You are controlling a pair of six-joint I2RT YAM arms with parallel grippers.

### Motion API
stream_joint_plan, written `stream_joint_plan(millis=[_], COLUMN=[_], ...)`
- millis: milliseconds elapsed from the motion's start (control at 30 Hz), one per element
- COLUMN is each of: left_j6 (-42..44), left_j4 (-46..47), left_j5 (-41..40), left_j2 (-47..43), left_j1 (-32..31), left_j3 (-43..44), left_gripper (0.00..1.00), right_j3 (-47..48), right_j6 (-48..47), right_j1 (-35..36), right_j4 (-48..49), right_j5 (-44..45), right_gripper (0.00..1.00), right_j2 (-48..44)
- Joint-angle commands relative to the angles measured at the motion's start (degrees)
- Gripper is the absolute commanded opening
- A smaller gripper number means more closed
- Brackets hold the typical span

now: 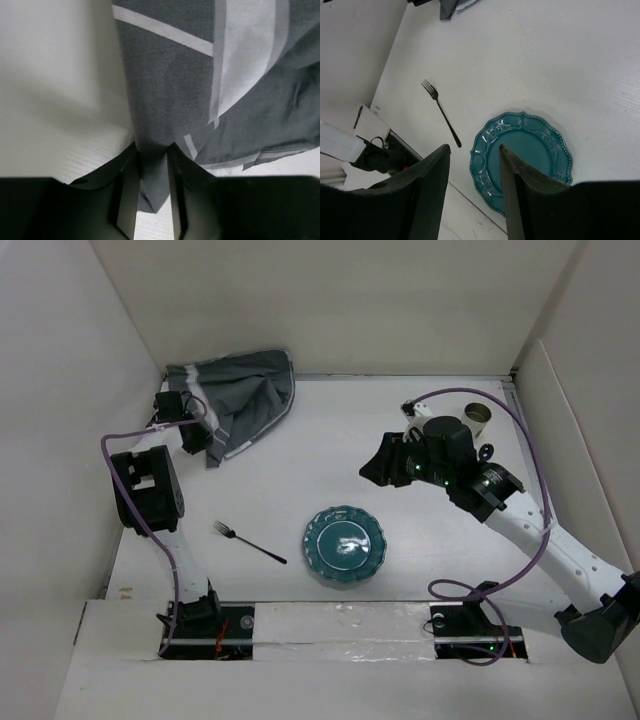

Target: Set the dinner table for one person

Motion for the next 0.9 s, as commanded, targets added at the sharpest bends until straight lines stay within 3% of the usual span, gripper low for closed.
stream_joint_plan(millis=[0,100,267,400,567,667,700,733,767,867], left_j6=[-0.4,-3.3,-14.3,-17.6,-22.1,-21.7,-21.0,-18.9,-17.5,-11.7], left_j4=[2.9,5.4,16.3,15.9,17.4,16.7,15.9,14.0,12.2,6.4], left_j5=[3.4,10.3,18.7,16.5,14.8,13.3,13.2,13.4,12.6,6.6], left_j2=[0.6,0.0,-5.1,-5.8,-7.0,-8.6,-9.2,-9.3,-9.5,-12.5], left_j1=[-2.1,-4.2,-12.6,-20.4,-28.1,-33.1,-35.1,-35.7,-35.7,-36.4], left_j3=[2.8,2.6,1.9,5.0,-2.1,-4.9,-5.0,-4.4,-3.7,-2.8], left_gripper=[0.2,0.0,0.0,0.0,0.0,0.21,0.37,0.43,0.5,0.56], right_j3=[2.2,2.5,4.3,7.5,11.4,10.8,10.4,9.8,8.9,8.0], right_j6=[-0.3,-0.1,-1.7,-4.0,-6.2,-6.2,-6.0,-5.7,-5.5,-4.5], right_j1=[0.5,0.5,-0.1,-3.1,-6.8,-8.2,-8.2,-8.8,-8.8,-9.3], right_j4=[3.4,3.8,2.8,2.0,-0.6,-0.9,-0.7,-0.2,-0.2,0.1], right_j5=[0.0,0.6,4.1,5.4,7.9,8.4,8.4,8.3,8.2,7.7], right_gripper=[0.49,0.49,0.49,0.5,0.61,0.67,0.69,0.7,0.71,0.69], right_j2=[1.0,1.9,4.0,5.9,8.4,8.7,8.6,8.8,9.2,10.4])
